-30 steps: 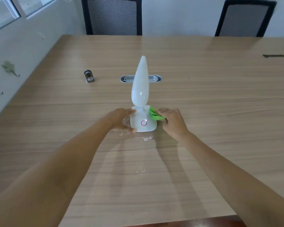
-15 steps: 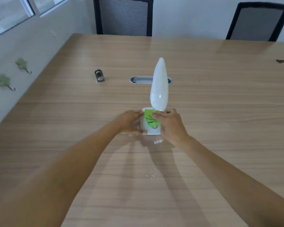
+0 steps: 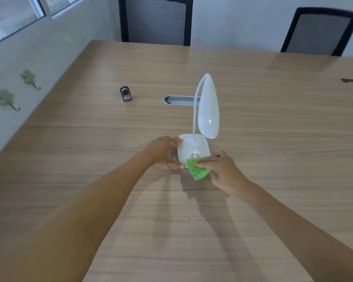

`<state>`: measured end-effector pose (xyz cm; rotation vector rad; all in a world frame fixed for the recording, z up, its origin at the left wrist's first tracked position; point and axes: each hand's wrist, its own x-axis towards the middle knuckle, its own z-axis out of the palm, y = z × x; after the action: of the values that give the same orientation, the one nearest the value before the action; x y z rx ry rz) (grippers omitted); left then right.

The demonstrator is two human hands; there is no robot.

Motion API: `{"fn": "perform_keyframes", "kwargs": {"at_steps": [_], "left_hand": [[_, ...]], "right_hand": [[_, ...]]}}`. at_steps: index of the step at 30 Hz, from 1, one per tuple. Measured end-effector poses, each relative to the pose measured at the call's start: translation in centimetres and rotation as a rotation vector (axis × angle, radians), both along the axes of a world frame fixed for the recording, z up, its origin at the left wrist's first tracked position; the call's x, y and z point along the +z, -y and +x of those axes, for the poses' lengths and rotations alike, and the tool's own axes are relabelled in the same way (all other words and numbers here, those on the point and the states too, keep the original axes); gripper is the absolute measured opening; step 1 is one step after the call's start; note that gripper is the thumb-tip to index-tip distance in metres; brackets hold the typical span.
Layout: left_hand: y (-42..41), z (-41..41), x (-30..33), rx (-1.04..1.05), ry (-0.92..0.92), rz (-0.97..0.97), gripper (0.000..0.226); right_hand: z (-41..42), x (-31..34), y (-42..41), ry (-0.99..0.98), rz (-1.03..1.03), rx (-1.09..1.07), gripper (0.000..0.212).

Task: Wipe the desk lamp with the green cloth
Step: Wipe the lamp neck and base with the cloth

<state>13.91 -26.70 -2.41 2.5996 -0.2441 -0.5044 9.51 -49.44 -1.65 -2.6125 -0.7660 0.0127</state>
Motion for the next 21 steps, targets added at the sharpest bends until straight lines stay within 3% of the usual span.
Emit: {"fn": "perform_keyframes", "kwargs": {"at_steps": [4, 6, 8, 15, 21], "left_hand": [[0.3, 0.0, -0.2, -0.033, 0.083, 0.115, 0.104], [0.3, 0.0, -0.2, -0.023, 0.079, 0.126, 0.106], [0.3, 0.1, -0.2, -0.023, 0.073, 0.139, 0.107], [0.9, 0.1, 0.7, -0.065, 0.044, 0.265, 0.107], [1.6, -1.2, 1.3, -0.047, 0.071, 0.332, 0.097]], "right_hand": [[3.3, 1.1, 0.2, 0.095, 0.022, -0.189, 0.055], [4.2, 0.7, 0.0, 0.021, -0.03, -0.213, 0.055], [3.7, -0.2, -0.2, -0.045, -0.054, -0.176, 0.054], [-1.1, -1.0, 2.8, 0.013, -0.125, 0.026, 0.059], [-2.7, 1.7, 4.1, -0.198, 0.207, -0.259, 0.044]]}}
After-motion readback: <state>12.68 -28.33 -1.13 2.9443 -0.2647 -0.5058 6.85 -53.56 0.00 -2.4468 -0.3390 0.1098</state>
